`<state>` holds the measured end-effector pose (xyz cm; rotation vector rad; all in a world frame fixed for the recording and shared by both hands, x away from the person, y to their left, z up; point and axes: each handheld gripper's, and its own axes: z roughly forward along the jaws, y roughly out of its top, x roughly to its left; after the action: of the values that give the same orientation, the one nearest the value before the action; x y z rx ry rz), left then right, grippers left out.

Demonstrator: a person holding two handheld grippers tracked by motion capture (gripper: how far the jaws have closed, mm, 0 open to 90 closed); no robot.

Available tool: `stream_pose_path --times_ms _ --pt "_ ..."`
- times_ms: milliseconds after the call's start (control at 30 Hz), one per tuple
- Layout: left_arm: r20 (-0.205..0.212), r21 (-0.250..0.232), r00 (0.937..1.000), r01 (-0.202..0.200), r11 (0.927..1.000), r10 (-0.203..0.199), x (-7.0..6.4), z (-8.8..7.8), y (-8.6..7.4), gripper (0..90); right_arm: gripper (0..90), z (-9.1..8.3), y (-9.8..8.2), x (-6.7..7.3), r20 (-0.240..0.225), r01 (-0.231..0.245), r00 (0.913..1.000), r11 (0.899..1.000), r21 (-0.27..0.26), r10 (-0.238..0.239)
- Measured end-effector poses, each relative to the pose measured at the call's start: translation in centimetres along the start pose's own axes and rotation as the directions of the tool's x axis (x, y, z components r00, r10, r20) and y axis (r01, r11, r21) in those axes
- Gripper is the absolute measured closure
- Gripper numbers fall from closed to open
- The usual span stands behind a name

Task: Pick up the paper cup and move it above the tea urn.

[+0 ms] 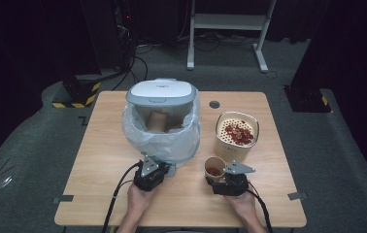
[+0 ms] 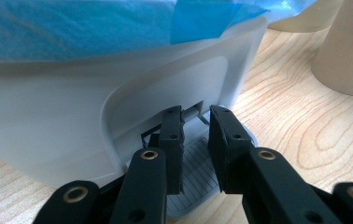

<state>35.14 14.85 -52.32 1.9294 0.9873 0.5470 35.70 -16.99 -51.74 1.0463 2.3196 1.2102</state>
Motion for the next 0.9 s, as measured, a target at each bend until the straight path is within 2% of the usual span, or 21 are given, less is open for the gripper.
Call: stream_pose_path --times_ms 267,567,900 --pt "0.001 0.000 1.0000 0.000 1.0000 0.000 0.02 0.00 0.00 75.5 28.4 0.07 0.01 0.22 0.001 0.022 0.9998 1.000 -0.012 -0.022" --pt "-0.001 -0.001 1.0000 -0.001 1.0000 0.001 -0.02 0.00 0.00 75.3 31.2 0.02 0.01 0.65 0.038 0.053 0.9979 0.998 -0.015 -0.053" --pt "0.001 -0.001 1.0000 0.001 1.0000 -0.001 -0.01 0.00 -0.01 75.4 32.7 -0.65 0.05 0.53 0.059 0.053 0.9969 0.998 -0.017 -0.052"
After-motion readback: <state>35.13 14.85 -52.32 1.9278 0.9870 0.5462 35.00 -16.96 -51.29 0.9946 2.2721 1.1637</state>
